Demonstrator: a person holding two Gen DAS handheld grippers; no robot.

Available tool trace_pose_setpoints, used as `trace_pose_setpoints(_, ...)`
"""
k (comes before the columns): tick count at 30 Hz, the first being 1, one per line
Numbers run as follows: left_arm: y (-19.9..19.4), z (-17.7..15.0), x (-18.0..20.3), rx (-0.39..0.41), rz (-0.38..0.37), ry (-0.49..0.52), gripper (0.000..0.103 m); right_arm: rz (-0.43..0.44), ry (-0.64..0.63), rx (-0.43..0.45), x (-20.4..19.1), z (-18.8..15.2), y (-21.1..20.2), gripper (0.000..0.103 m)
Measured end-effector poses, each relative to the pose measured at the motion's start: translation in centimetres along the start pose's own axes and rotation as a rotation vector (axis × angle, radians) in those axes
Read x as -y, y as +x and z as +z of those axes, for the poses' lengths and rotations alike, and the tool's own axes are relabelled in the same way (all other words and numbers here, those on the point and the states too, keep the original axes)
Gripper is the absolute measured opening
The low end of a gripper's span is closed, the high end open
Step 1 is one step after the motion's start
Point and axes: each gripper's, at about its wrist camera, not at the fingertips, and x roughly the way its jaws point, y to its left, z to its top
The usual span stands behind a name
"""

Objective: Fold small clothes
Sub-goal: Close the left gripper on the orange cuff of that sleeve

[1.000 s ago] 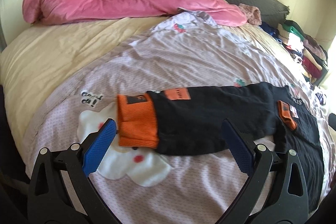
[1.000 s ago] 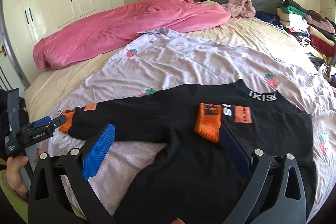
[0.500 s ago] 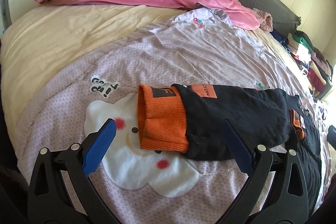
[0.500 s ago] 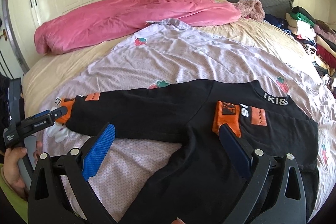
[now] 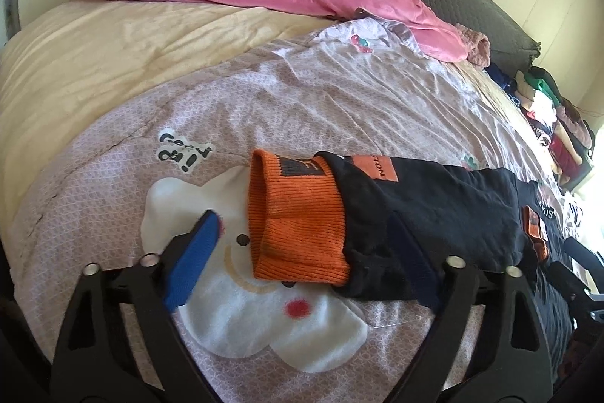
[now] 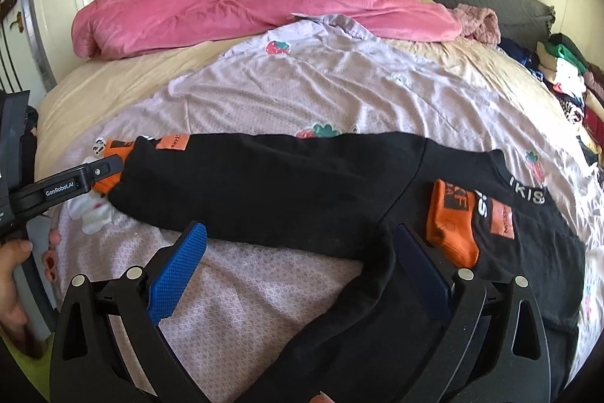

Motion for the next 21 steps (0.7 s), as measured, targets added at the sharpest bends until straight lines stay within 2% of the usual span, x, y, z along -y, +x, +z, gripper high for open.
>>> trace_pose_setpoints(2,0.2,-0.1,0.3,0.006,-0.011,0.002,0.062,0.0,0.009,-0.001,0.2,-0.1,0.0,0.099)
trace_pose_setpoints(4,0.4,-0.1,0.6,0.005,-0.018,0.01,0.052,-0.001,0.023,-0.002,0.8,-0.3,0.0,0.099)
trace_pose_setpoints(6,0.7,-0.1,0.9,0.001,-0.01,0.024,0.049,-0.006,0.033,-0.002,1.1,-0.4,0.0,0.099)
trace_pose_setpoints(7,0.8,-0.1,0.9,0.003,-0.008,0.028,0.041,-0.012,0.043,-0.003,1.5,-0.4,0.0,0.099)
trace_pose_setpoints(8,0.8,-0.1,0.8,0.006,-0.007,0.029,0.027,-0.015,0.055,-0.004,1.9,-0.5,0.0,0.099)
trace_pose_setpoints(9,0.8,0.0,0.7,0.009,-0.007,0.028,0.022,-0.015,0.061,-0.004,2.0,-0.5,-0.1,0.099)
trace_pose_setpoints(11,0.7,0.0,0.7,0.011,-0.021,0.031,0.016,-0.022,0.081,-0.003,2.8,-0.6,-0.3,0.099)
trace_pose_setpoints(14,0.0,0.0,1.1,0.033,-0.042,0.047,0.013,-0.029,0.105,0.003,3.6,-0.9,-0.7,0.099)
trace_pose_setpoints(21,-2.8,0.3,2.6,0.092,-0.115,0.066,0.012,-0.06,0.141,0.029,5.8,-1.2,-2.4,0.099)
